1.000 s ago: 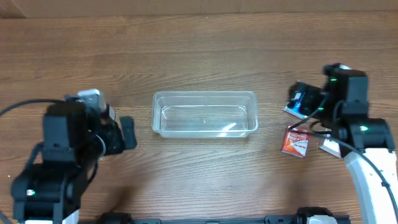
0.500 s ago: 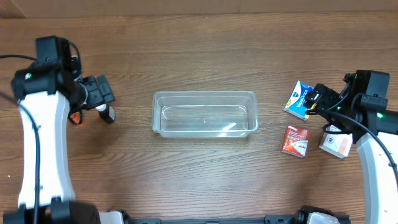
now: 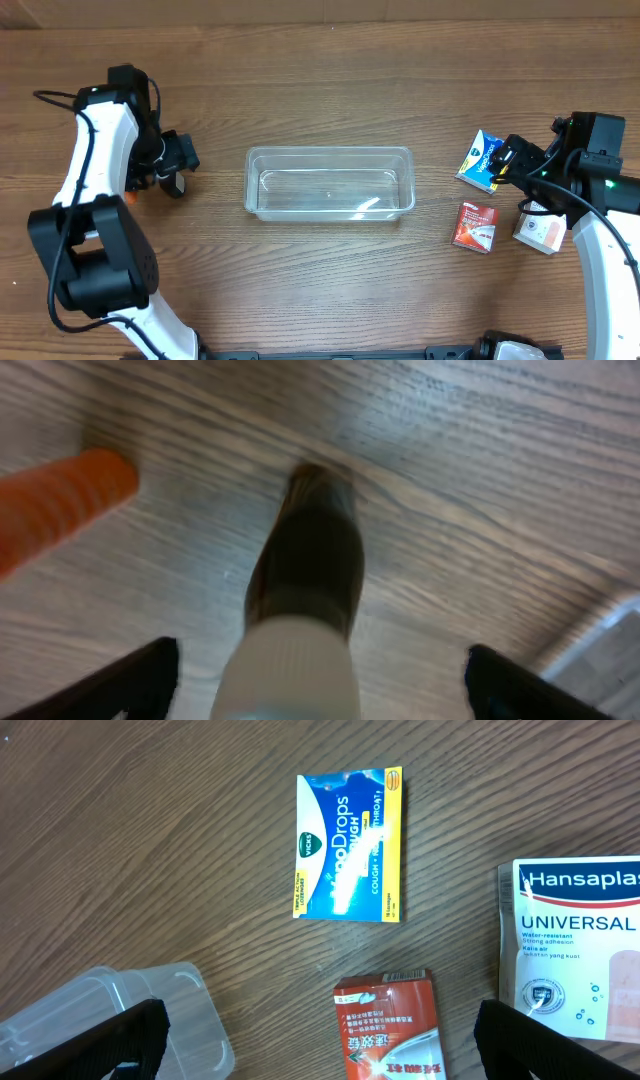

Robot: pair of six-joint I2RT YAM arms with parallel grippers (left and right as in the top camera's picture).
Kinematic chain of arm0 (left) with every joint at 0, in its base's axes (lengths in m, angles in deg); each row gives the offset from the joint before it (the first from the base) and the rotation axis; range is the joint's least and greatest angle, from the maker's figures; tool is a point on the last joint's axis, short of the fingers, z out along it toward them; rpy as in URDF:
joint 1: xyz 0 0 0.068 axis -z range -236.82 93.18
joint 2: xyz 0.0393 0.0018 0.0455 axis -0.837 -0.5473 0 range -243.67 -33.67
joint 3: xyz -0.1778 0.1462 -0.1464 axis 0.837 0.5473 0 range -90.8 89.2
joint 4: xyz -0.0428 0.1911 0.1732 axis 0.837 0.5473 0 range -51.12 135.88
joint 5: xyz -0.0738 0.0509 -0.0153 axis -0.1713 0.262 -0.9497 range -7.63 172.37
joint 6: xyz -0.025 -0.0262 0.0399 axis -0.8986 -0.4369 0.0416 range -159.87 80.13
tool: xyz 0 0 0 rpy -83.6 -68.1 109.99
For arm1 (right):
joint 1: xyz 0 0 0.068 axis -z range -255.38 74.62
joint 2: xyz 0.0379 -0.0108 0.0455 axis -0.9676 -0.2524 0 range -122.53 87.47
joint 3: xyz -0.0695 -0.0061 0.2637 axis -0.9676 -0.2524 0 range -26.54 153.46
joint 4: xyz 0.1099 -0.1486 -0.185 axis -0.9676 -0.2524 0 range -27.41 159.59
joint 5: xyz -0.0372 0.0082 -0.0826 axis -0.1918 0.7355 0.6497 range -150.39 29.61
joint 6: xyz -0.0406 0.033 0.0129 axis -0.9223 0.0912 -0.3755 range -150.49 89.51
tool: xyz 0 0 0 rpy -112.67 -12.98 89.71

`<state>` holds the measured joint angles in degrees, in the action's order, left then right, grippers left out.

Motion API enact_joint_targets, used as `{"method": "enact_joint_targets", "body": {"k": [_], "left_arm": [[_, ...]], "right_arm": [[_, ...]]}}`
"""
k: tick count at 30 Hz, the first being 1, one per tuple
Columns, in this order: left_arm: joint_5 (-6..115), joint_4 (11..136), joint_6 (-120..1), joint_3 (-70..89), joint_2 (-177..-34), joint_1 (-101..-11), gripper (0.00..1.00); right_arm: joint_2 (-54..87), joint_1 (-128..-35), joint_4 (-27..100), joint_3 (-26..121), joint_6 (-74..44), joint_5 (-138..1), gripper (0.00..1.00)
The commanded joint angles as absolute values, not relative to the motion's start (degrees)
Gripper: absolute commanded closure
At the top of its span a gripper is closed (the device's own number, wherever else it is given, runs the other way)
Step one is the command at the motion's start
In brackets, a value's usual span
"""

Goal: Pack container
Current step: 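Grasp the black-capped dark bottle with the left gripper and lift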

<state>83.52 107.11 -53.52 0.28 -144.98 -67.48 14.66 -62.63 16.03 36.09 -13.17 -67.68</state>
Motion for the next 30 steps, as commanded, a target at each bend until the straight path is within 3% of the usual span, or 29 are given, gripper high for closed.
{"method": "enact_joint_targets", "body": {"k": [1, 7, 10, 14, 16, 24, 30], "left_arm": [[84.6, 105.6, -54.4, -0.5, -146.2, -67.8, 0.25], [89.0, 104.4, -54.0, -0.6, -146.2, -67.8, 0.53], [89.2, 104.7, -54.0, -0.6, -146.2, -67.8, 0.73], [88.7, 105.8, -54.0, -0.6, -146.2, -67.7, 0.83], [88.5, 106.6, -54.0, -0.6, -146.2, -67.6, 0.95], [79.0, 113.3, -54.1, -8.8, -140.1, -64.7, 0.96], [78.3, 114.5, -54.7, -14.2, -127.7, -51.6, 0.96]], "right_arm": [[14.8, -62.5, 16.3, 37.7, -12.9, -68.0, 0.0], [14.8, -62.5, 16.3, 37.7, -12.9, -68.0, 0.0], [14.8, -62.5, 16.3, 37.7, -12.9, -68.0, 0.0], [14.8, -62.5, 16.3, 37.7, -12.9, -68.0, 0.0], [14.8, -62.5, 16.3, 37.7, -12.9, -68.0, 0.0], [14.8, -62.5, 16.3, 37.7, -12.9, -68.0, 0.0], [14.8, -62.5, 16.4, 37.7, -12.9, -68.0, 0.0]]}}
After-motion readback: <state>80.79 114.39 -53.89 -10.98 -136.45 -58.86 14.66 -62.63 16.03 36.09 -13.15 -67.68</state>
